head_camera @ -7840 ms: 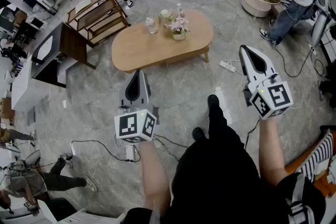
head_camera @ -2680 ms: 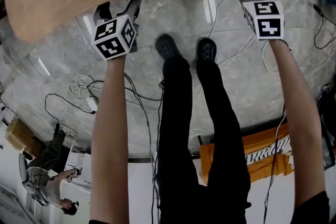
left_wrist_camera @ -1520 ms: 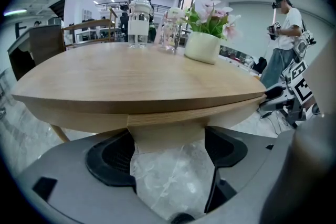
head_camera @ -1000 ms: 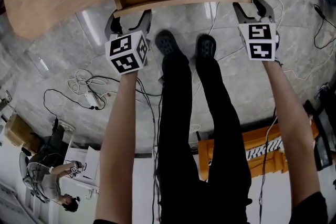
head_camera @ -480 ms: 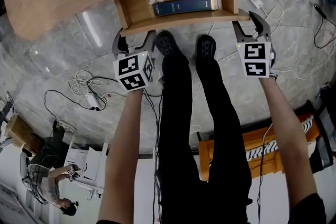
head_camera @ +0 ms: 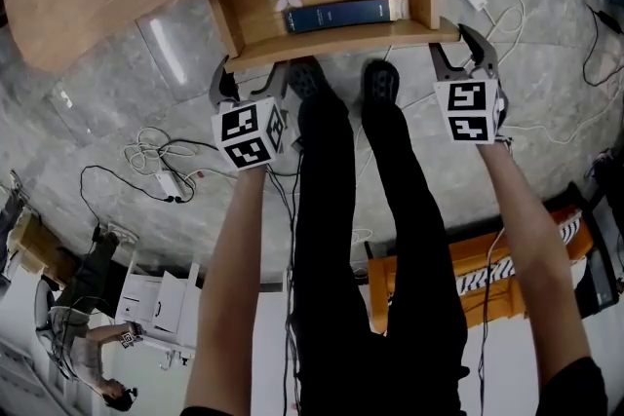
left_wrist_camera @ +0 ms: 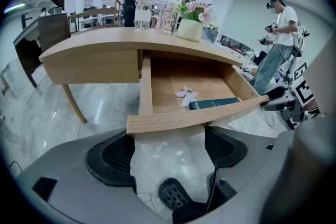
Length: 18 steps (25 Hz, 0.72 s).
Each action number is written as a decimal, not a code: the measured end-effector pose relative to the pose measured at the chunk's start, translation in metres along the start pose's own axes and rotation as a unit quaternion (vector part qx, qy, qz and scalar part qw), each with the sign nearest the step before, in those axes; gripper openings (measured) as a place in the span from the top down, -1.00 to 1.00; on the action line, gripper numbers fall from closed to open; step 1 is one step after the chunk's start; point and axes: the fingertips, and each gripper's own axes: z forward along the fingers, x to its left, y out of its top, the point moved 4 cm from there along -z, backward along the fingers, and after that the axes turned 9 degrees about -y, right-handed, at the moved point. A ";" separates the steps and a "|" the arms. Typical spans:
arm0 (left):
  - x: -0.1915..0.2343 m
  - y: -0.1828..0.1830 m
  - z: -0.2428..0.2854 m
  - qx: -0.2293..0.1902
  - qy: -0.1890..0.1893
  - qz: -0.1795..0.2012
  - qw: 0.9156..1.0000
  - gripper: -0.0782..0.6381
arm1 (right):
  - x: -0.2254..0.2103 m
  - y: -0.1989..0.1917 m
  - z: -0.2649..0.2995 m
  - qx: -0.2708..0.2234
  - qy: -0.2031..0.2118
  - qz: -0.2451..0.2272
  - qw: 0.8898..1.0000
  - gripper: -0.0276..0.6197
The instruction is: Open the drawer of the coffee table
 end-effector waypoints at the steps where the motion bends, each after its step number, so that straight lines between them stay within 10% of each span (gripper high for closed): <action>1: 0.000 -0.002 0.001 0.003 0.000 -0.001 1.000 -0.36 | 0.001 -0.001 0.001 0.002 0.000 -0.002 1.000 0.23; 18: 0.003 -0.012 0.010 0.014 0.003 -0.001 1.000 -0.36 | 0.006 -0.007 0.011 0.011 0.001 -0.007 1.000 0.25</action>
